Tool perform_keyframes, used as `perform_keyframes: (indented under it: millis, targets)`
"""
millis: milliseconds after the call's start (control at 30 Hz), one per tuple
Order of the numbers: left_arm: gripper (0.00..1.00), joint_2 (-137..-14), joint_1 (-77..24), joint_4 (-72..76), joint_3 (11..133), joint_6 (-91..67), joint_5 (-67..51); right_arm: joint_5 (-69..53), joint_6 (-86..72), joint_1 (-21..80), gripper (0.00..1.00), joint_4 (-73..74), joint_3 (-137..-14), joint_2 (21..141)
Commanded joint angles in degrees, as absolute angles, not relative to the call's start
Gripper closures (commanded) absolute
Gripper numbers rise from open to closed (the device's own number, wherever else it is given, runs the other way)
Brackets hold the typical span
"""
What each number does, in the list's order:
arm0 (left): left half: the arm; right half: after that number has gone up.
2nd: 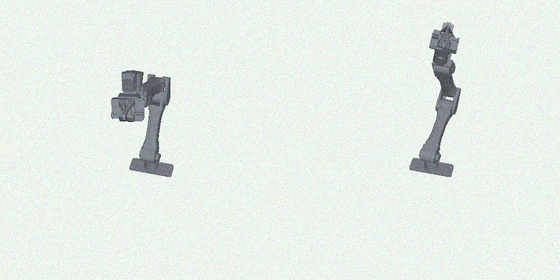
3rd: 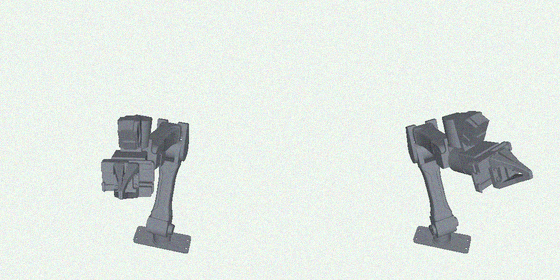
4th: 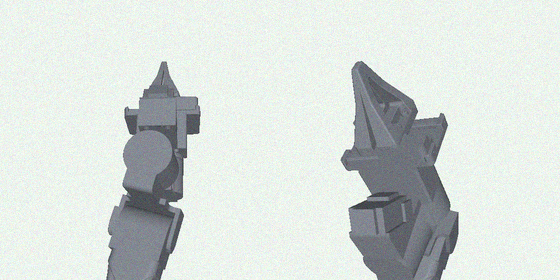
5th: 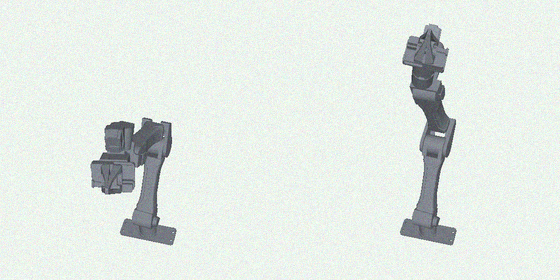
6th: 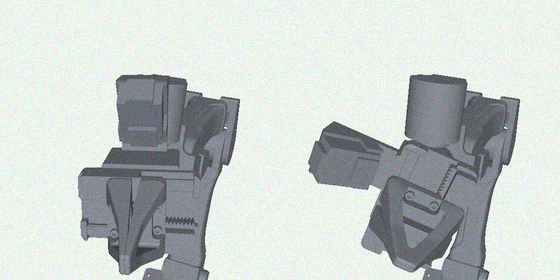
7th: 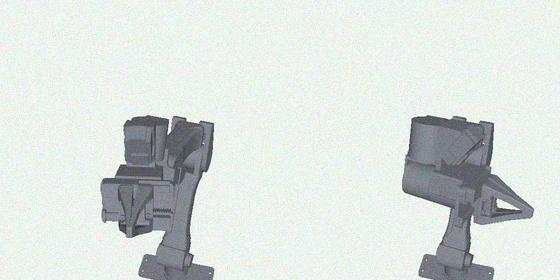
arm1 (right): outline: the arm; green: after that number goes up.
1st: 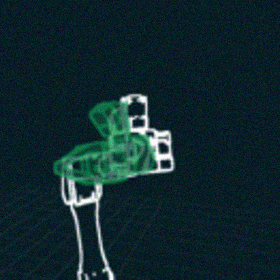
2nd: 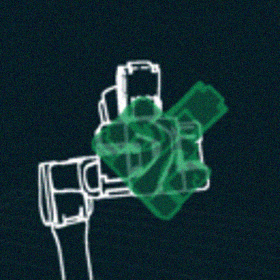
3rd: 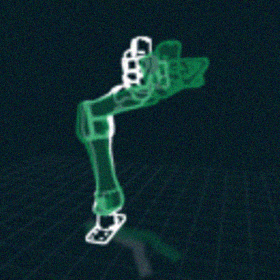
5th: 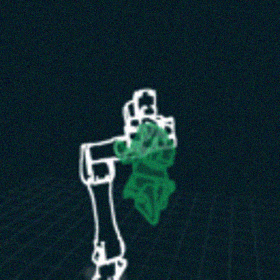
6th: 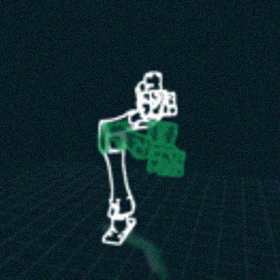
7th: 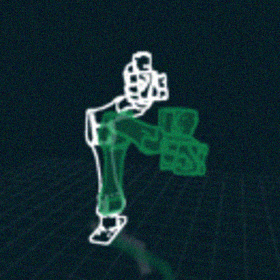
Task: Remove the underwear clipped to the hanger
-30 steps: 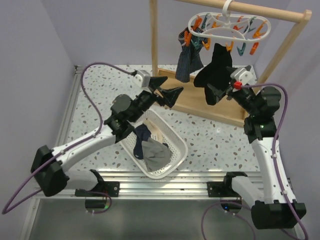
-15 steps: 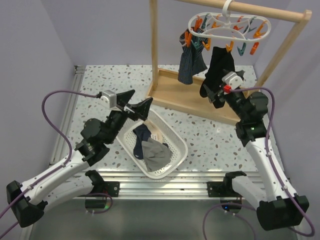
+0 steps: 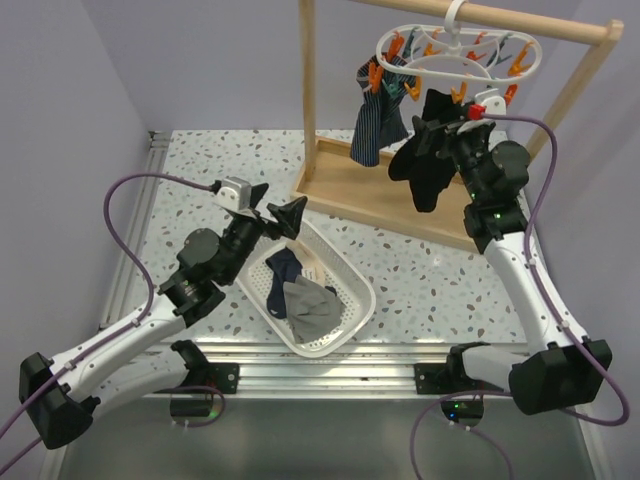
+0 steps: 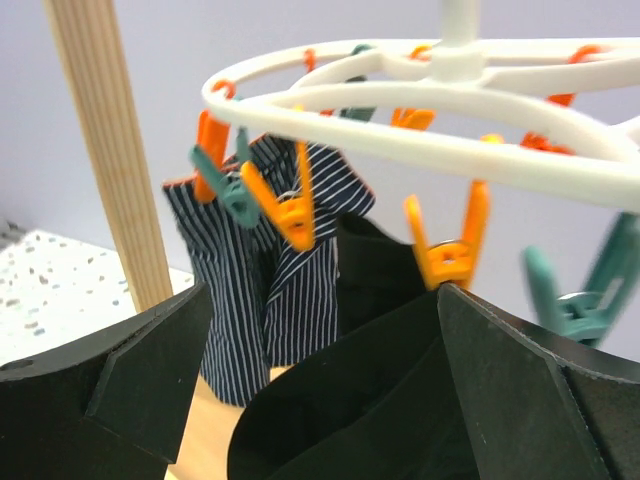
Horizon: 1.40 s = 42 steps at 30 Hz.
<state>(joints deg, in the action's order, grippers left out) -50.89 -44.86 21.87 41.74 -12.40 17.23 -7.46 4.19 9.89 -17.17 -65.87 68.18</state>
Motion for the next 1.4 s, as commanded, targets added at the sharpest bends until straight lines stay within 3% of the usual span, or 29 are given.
perform_keyframes:
  millis: [0, 267, 1033, 1367]
  targets:
    - [0.01, -50.5, -44.2, 23.2, 43.2, -11.0, 18.6, -7.7, -2.5, 7.7, 0.01, -17.2, -70.0, 68.5]
    - [0.00, -49.3, -43.8, 23.6, 41.6, -11.3, 19.3, -14.4, -0.3, 2.7, 0.01, -16.4, -70.5, 68.8]
    - [0.00, -49.6, -43.2, 23.2, 41.5, -12.1, 18.5, -14.7, 2.8, 1.1, 0.08, -27.4, -76.5, 79.0]
    - [0.00, -50.0, -43.2, 23.4, 41.7, -12.7, 18.3, -16.2, 3.6, 1.1, 0.17, -30.1, -77.7, 80.3]
